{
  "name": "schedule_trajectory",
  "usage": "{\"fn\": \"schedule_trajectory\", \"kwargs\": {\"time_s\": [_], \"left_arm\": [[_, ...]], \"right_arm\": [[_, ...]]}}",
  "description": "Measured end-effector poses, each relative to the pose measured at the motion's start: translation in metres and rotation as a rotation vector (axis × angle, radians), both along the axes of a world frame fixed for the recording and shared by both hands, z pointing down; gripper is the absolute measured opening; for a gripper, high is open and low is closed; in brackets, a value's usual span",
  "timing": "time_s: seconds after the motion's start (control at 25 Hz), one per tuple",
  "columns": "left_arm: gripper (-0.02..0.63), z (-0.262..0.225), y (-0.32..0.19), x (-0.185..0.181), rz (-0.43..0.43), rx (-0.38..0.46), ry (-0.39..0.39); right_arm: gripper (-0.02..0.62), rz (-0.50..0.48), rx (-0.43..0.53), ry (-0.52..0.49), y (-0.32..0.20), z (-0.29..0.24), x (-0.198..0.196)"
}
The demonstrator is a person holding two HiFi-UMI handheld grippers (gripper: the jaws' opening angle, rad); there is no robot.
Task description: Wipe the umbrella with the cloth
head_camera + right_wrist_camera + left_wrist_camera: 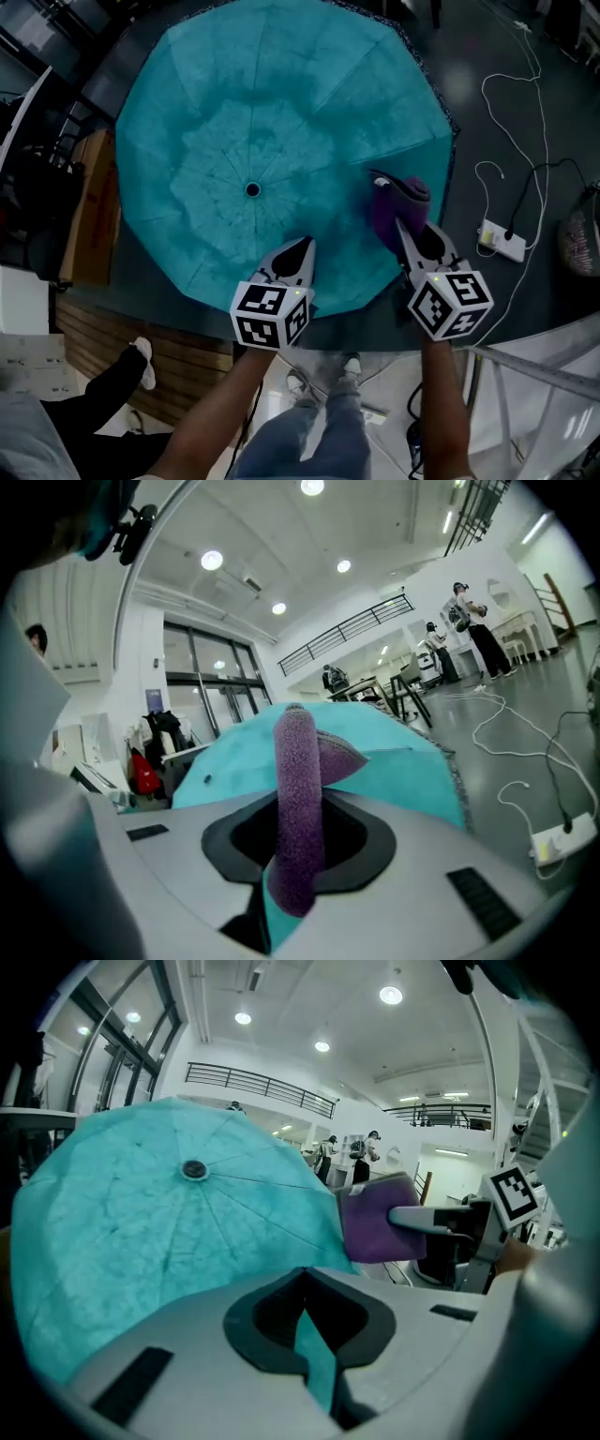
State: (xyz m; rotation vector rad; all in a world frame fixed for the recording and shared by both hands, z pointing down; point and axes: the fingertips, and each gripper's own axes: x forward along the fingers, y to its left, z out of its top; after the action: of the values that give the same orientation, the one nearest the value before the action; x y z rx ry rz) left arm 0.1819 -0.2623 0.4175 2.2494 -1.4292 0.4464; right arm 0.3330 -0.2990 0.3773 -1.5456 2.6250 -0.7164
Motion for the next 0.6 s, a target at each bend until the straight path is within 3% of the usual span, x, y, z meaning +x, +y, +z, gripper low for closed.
{"fn": "schedule_trajectory", "kwargs": {"time_s": [0.32,0.48,0.6], "left_arm": [[0.005,-0.012,0.013,-0.072,-0.026,0.020,-0.022],[0.005,-0.017,0.019,-0.093,-0.029,0.032,-0.022],[0.005,-0.014,0.026,-0.101,-0.013,0.034,-0.030]], "right_arm": [[0.078,-0.116,0.055,-0.189,0.028,-0.041,-0.128],[0.077,-0.156,0.060,-0.283,0.037,-0.045,-0.167],[0.077,-0.127,0.018,-0.297,0.042,-0.022,-0.174]]}}
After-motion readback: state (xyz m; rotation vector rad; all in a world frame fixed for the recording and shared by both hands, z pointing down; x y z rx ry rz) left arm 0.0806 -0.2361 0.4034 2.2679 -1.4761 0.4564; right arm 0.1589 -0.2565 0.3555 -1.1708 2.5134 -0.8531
